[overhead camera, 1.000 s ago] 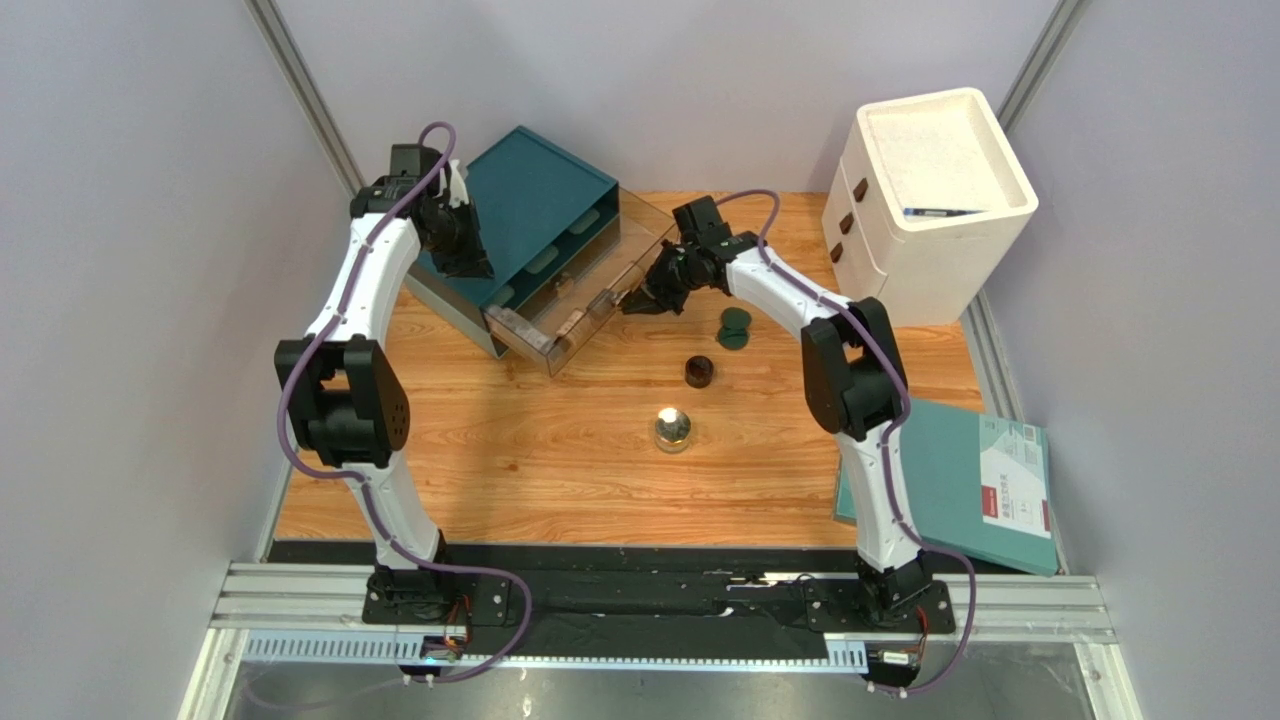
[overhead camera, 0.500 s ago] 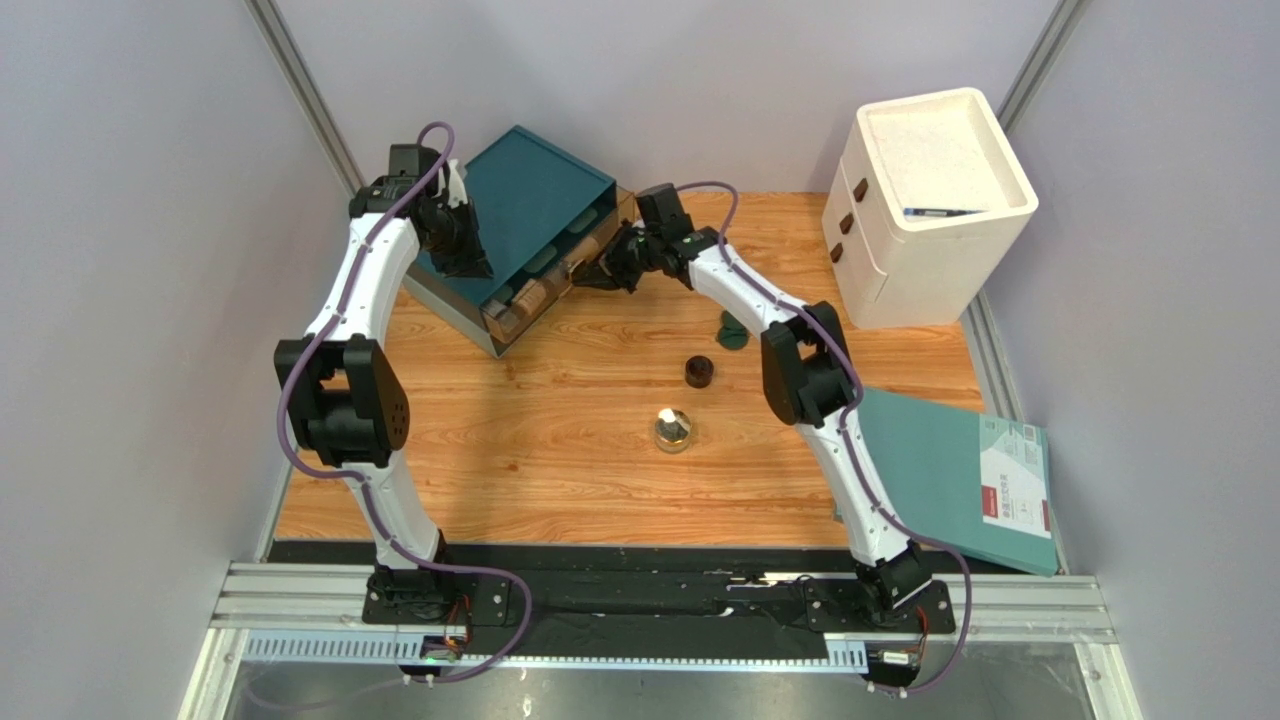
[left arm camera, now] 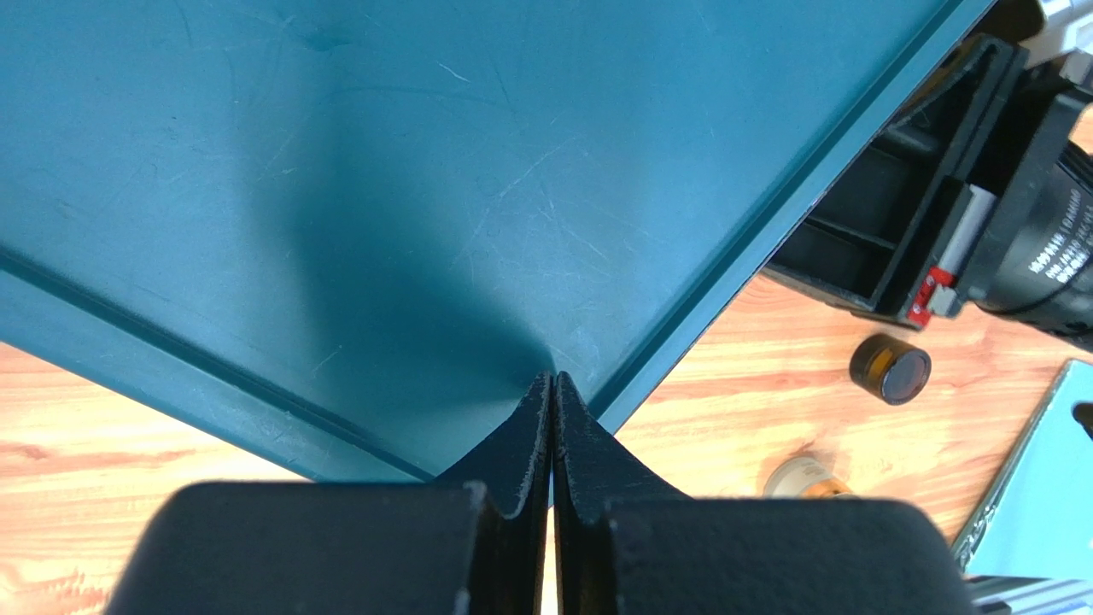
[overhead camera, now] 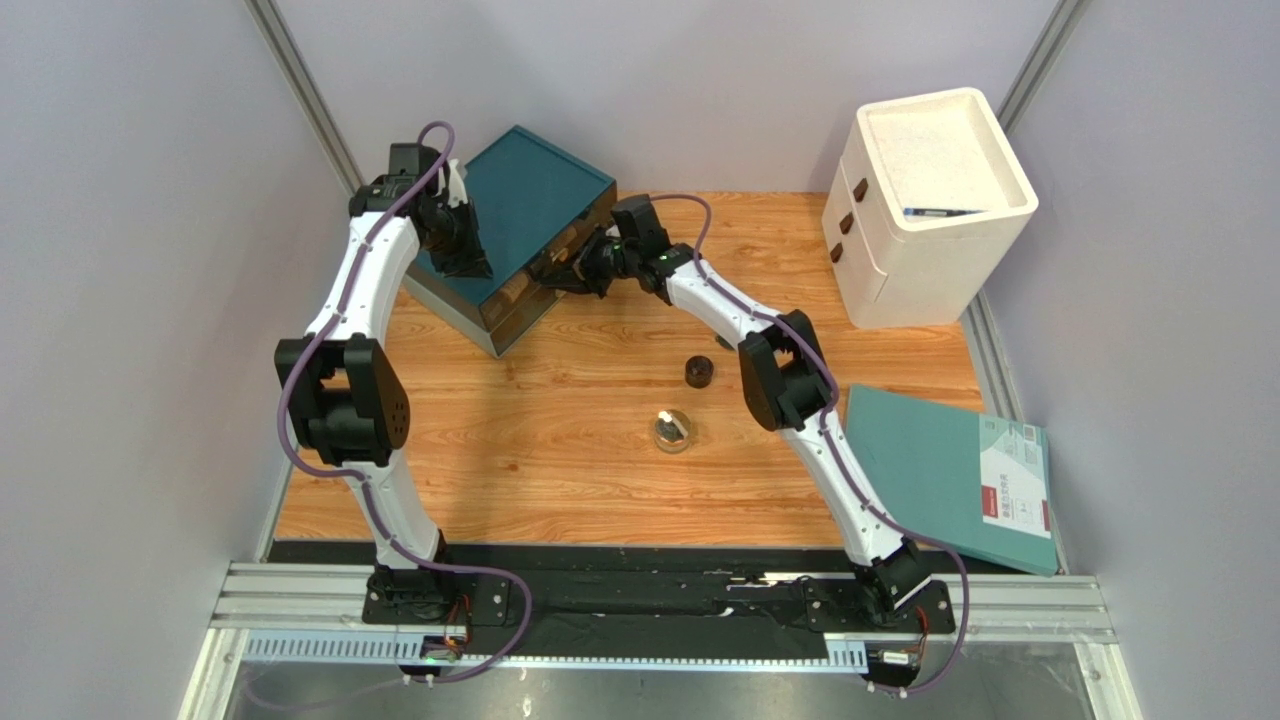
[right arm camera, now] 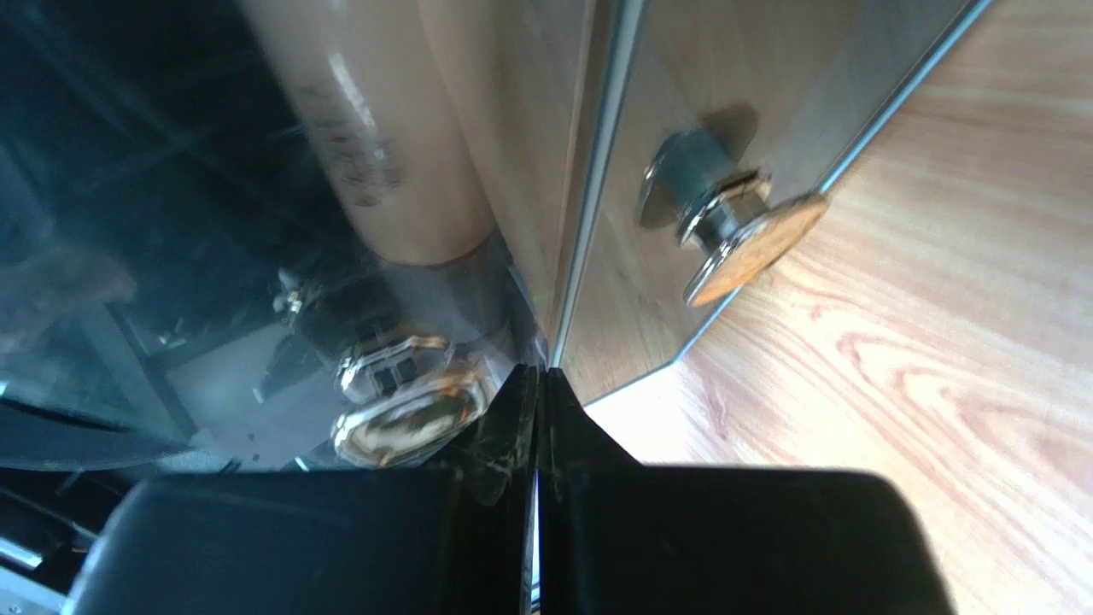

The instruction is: Organize the makeup

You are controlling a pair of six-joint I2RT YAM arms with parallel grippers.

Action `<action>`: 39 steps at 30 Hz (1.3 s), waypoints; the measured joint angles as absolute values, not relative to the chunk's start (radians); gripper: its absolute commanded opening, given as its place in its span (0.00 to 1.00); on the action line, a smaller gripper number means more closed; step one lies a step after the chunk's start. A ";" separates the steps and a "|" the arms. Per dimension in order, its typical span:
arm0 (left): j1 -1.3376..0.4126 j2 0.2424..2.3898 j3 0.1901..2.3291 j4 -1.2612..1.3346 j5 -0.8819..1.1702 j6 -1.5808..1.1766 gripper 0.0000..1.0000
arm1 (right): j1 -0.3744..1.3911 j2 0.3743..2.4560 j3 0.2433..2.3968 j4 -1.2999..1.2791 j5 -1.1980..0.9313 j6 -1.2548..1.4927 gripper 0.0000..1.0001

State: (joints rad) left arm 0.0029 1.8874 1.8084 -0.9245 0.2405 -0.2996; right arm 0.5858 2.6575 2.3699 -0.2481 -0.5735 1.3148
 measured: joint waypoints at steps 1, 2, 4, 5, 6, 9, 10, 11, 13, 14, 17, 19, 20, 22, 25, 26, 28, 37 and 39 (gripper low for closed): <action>0.003 1.887 1.808 -0.925 0.240 -0.300 0.00 | 0.586 2.665 2.378 -0.248 -0.576 1.319 0.00; 0.003 1.888 1.809 -0.926 0.239 -0.300 0.00 | 0.585 2.673 2.386 -0.245 -0.583 1.324 0.00; 0.003 1.889 1.810 -0.926 0.238 -0.299 0.00 | 0.583 2.681 2.395 -0.241 -0.593 1.332 0.01; 0.003 1.889 1.810 -0.926 0.238 -0.299 0.00 | 0.581 2.681 2.395 -0.241 -0.593 1.335 0.02; 0.003 1.889 1.810 -0.926 0.238 -0.299 0.00 | 0.579 2.680 2.388 -0.234 -0.593 1.336 0.03; 0.003 1.889 1.810 -0.927 0.238 -0.298 0.00 | 0.572 2.655 2.310 -0.183 -0.579 1.332 0.26; 0.003 1.889 1.810 -0.927 0.238 -0.298 0.00 | 0.570 2.643 2.280 -0.181 -0.574 1.336 0.37; 0.003 1.889 1.810 -0.926 0.238 -0.298 0.00 | 0.566 2.630 2.239 -0.178 -0.569 1.332 0.41; 0.003 1.889 1.810 -0.926 0.239 -0.298 0.00 | 0.559 2.619 2.196 -0.177 -0.563 1.332 0.47; 0.003 1.889 1.810 -0.926 0.239 -0.298 0.00 | 0.557 2.616 2.181 -0.179 -0.561 1.332 0.48; 0.003 1.889 1.810 -0.926 0.240 -0.297 0.00 | 0.553 2.616 2.165 -0.184 -0.552 1.330 0.49; 0.003 1.889 1.810 -0.926 0.240 -0.297 0.00 | 0.551 2.616 2.165 -0.182 -0.546 1.330 0.49; 0.003 1.889 1.810 -0.926 0.240 -0.297 0.00 | 0.550 2.616 2.166 -0.182 -0.545 1.330 0.49; 0.003 1.889 1.810 -0.926 0.240 -0.297 0.00 | 0.548 2.616 2.167 -0.183 -0.540 1.330 0.49; 0.003 1.889 1.810 -0.926 0.240 -0.297 0.00 | 0.546 2.616 2.176 -0.185 -0.533 1.330 0.49; 0.003 1.889 1.810 -0.926 0.239 -0.297 0.00 | 0.546 2.616 2.183 -0.185 -0.532 1.330 0.49; 0.003 1.889 1.810 -0.926 0.239 -0.297 0.00 | 0.546 2.616 2.200 -0.183 -0.532 1.331 0.49; 0.003 1.898 1.823 -0.939 0.242 -0.288 0.00 | 0.545 2.689 2.312 -0.201 -0.540 1.335 0.49; 0.004 1.900 1.827 -0.942 0.243 -0.287 0.00 | 0.544 2.705 2.312 -0.215 -0.540 1.335 0.49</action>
State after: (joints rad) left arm 0.0036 1.8999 1.8271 -0.9421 0.2428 -0.2871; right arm 0.5442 2.7052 2.3123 -0.2150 -0.5396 1.3350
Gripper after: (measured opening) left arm 0.000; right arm 0.487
